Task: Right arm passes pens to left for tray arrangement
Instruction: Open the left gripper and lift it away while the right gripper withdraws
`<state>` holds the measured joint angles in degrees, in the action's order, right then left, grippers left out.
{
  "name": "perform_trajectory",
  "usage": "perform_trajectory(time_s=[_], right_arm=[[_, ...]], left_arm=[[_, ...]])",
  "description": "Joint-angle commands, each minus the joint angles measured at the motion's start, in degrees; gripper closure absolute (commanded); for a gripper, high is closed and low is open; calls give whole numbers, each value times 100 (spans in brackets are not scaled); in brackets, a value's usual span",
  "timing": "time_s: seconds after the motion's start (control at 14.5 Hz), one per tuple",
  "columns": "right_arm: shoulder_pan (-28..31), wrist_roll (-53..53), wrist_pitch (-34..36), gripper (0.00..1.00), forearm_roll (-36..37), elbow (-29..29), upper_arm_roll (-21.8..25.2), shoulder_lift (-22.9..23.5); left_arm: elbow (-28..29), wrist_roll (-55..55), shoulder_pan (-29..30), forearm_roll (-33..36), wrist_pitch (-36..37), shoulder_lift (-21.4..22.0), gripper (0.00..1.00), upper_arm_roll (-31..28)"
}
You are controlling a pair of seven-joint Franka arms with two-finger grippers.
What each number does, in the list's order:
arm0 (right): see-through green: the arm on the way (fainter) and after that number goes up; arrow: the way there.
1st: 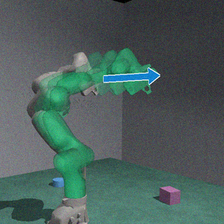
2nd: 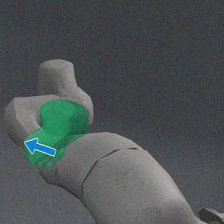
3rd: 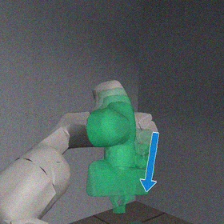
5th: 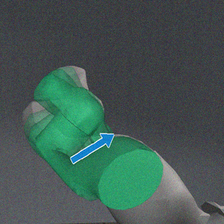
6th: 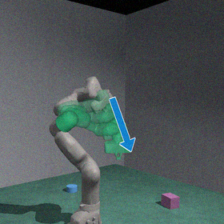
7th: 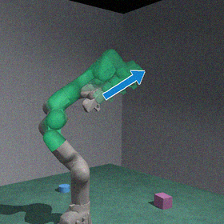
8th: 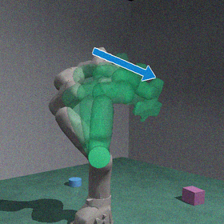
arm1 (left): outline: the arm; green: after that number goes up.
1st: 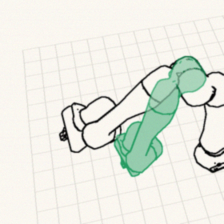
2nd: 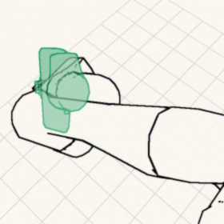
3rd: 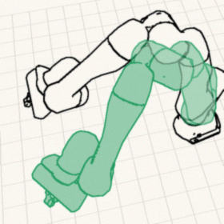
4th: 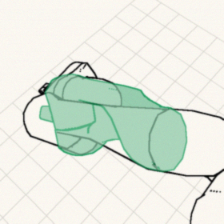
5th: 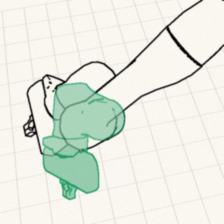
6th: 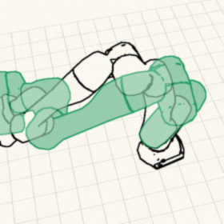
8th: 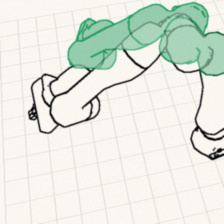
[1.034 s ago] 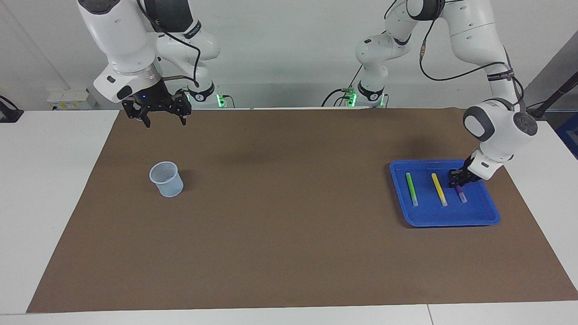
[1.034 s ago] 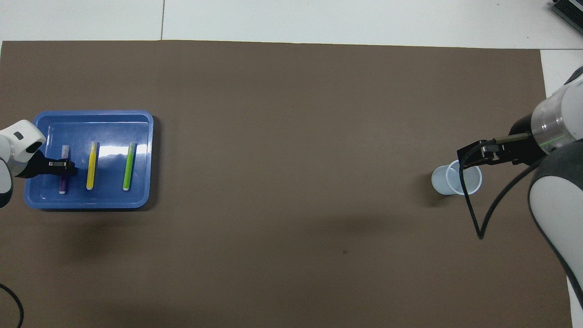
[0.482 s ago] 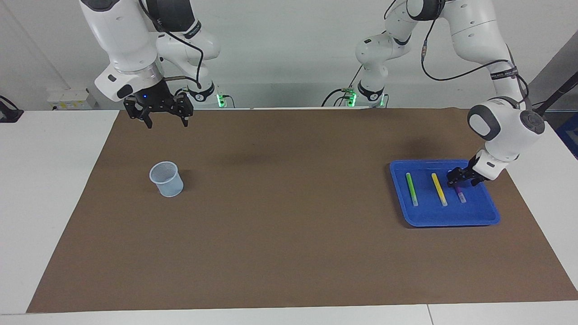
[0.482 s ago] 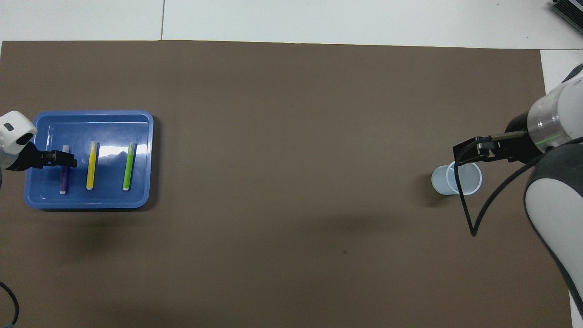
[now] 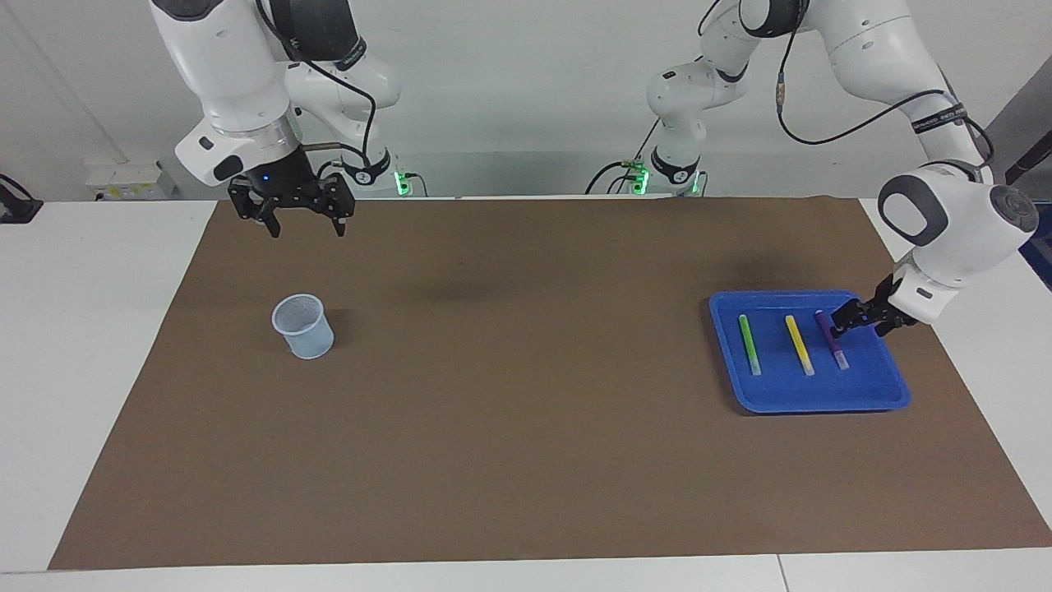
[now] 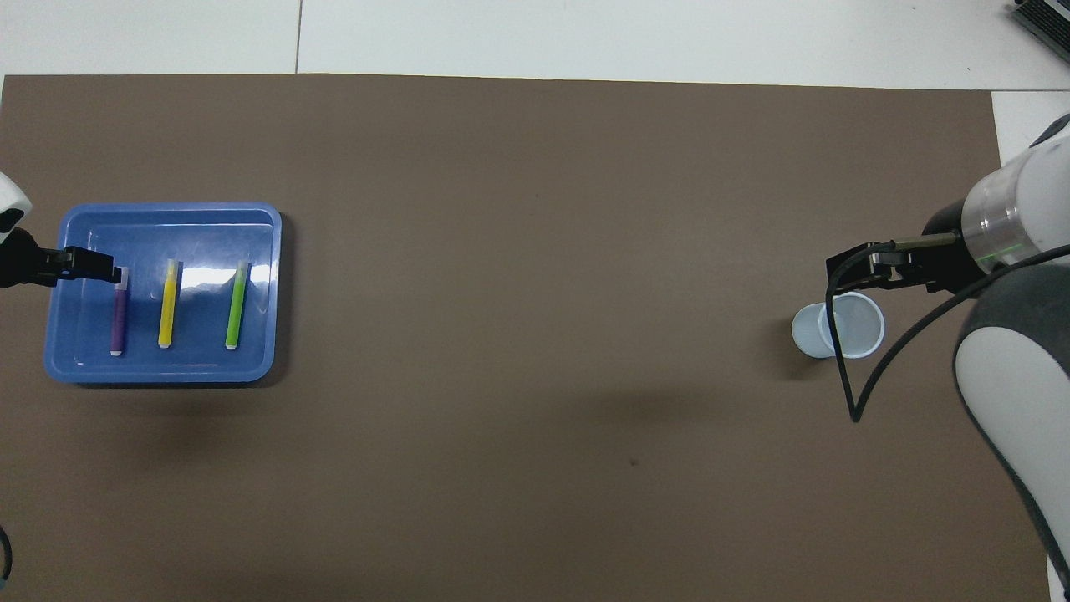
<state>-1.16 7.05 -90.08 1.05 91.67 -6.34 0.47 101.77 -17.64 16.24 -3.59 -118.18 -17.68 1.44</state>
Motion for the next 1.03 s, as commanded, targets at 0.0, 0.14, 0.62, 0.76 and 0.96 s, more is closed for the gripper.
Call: perform_trajectory(time_s=[0.0,0.14,0.62,0.76,0.96], right_arm=[[37,86,-19,0,-105,88,10,-39],[37,68,-19,0,-96,62,19,-12],[37,86,-168,0,-96,35,651,-3],[29,86,-518,0,-96,149,984,-21],[28,15,-512,0,-70,168,1108,-4]], left_arm=[[-482,286,-77,-54,401,-25,0,32],[-693,584,-252,-46,524,-16,0,23],[-1325,1718,-859,-11,1130,81,0,14],[-1493,1930,-1009,16,1350,89,0,5],[-1573,1983,-1105,34,1623,151,0,23]])
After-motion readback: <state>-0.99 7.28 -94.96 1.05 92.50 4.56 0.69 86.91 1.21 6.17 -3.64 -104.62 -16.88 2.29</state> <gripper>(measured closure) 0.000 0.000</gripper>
